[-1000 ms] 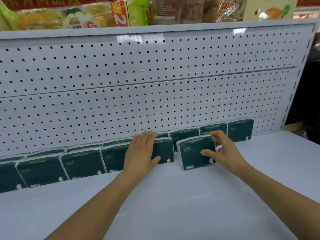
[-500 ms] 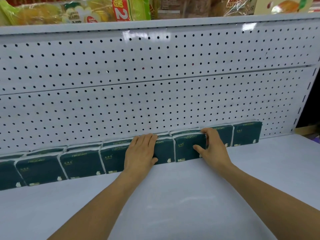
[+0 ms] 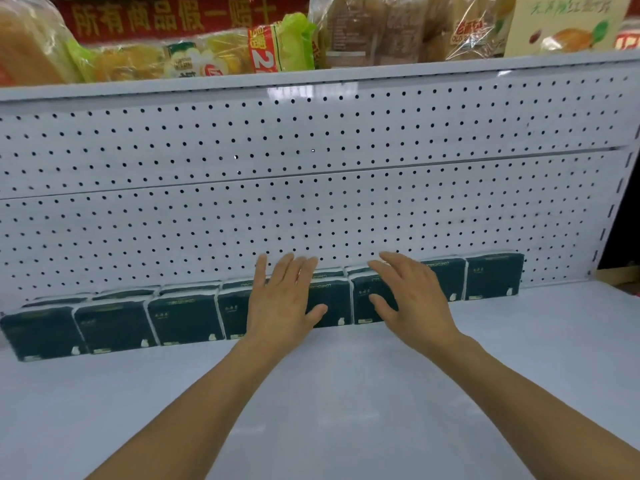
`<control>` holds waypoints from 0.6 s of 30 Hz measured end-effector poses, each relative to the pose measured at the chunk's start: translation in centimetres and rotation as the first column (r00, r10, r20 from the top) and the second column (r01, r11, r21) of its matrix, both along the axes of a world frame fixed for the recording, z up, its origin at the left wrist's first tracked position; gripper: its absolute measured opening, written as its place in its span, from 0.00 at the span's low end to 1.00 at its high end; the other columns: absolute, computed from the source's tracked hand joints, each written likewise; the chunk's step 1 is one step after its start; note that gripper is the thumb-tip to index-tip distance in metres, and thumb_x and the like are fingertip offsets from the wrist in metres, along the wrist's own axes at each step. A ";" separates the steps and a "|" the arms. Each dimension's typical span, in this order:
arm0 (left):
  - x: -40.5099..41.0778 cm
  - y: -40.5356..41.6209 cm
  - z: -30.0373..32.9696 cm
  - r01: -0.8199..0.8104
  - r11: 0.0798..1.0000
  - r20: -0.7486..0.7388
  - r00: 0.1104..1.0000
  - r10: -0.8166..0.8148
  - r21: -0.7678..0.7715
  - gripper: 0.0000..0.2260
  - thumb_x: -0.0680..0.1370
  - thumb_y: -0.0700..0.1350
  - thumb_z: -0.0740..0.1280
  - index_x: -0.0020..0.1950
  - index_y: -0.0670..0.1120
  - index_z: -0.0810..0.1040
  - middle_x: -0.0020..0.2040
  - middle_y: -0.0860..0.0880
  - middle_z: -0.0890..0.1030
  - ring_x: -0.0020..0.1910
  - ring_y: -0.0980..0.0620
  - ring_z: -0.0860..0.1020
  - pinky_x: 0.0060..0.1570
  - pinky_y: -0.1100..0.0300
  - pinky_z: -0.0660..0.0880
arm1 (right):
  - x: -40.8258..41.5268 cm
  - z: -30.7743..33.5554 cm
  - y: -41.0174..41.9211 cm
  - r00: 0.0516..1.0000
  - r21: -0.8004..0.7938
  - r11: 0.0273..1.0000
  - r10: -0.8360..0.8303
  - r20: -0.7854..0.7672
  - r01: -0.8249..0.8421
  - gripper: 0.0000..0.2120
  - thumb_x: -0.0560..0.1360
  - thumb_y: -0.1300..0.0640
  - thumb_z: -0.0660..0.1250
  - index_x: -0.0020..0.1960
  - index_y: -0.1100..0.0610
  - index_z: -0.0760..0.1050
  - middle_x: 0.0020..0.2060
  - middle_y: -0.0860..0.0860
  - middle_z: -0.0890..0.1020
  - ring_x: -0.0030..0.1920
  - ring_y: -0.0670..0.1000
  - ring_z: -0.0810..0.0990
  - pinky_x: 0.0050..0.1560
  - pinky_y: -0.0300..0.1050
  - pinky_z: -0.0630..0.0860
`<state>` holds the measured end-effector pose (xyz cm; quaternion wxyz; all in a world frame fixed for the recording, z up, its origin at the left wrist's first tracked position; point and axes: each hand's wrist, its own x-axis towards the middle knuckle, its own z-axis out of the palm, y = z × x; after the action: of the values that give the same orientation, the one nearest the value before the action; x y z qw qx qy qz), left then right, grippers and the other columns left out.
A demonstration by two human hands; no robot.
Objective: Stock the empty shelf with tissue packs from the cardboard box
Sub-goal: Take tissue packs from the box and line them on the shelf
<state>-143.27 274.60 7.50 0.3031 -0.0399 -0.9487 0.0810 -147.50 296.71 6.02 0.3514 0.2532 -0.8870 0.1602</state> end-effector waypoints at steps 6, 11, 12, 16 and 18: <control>7.0 -1.5 0.4 0.046 0.995 -0.186 0.982 -0.028 0.092 0.35 0.73 0.62 0.69 0.75 0.48 0.66 0.70 0.47 0.74 0.68 0.44 0.73 0.67 0.43 0.69 | 6.5 0.5 -3.0 0.983 -0.074 0.984 0.158 -0.089 -0.165 0.33 0.74 0.48 0.70 0.75 0.52 0.62 0.68 0.52 0.73 0.65 0.54 0.75 0.59 0.52 0.74; 15.3 -3.8 0.1 0.001 0.987 -0.245 0.969 0.038 0.159 0.33 0.76 0.62 0.65 0.76 0.49 0.64 0.72 0.47 0.72 0.66 0.45 0.73 0.66 0.46 0.69 | 13.0 -0.1 -6.2 0.972 -0.112 0.966 0.228 -0.058 -0.234 0.32 0.75 0.47 0.68 0.75 0.52 0.63 0.68 0.52 0.74 0.61 0.54 0.77 0.54 0.51 0.77; 17.2 -4.5 -0.2 -0.009 0.987 -0.242 0.969 0.049 0.162 0.32 0.76 0.62 0.64 0.77 0.49 0.64 0.72 0.47 0.72 0.66 0.45 0.73 0.67 0.45 0.68 | 14.3 -0.4 -6.9 0.967 -0.102 0.962 0.249 -0.052 -0.253 0.31 0.75 0.46 0.67 0.75 0.52 0.63 0.68 0.51 0.74 0.62 0.53 0.77 0.54 0.51 0.77; 25.2 -7.6 -1.9 -0.100 0.978 -0.204 0.970 0.136 0.181 0.33 0.76 0.63 0.63 0.76 0.49 0.63 0.72 0.48 0.72 0.66 0.47 0.70 0.67 0.46 0.68 | 20.0 -1.9 -10.3 0.942 -0.081 0.938 0.335 -0.022 -0.336 0.28 0.78 0.45 0.63 0.74 0.52 0.63 0.68 0.51 0.73 0.64 0.53 0.75 0.56 0.50 0.75; 29.7 -9.6 -3.0 -0.137 0.973 -0.171 0.971 0.169 0.184 0.32 0.77 0.64 0.61 0.76 0.49 0.63 0.72 0.47 0.72 0.66 0.46 0.71 0.66 0.44 0.69 | 23.4 -2.9 -12.8 0.917 -0.087 0.914 0.398 -0.010 -0.397 0.26 0.78 0.44 0.60 0.73 0.52 0.65 0.68 0.52 0.74 0.63 0.53 0.74 0.55 0.51 0.75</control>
<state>-113.55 265.00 4.46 0.3851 0.0676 -0.9200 0.0259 -124.09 283.93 3.17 0.3185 0.4120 -0.8106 0.2678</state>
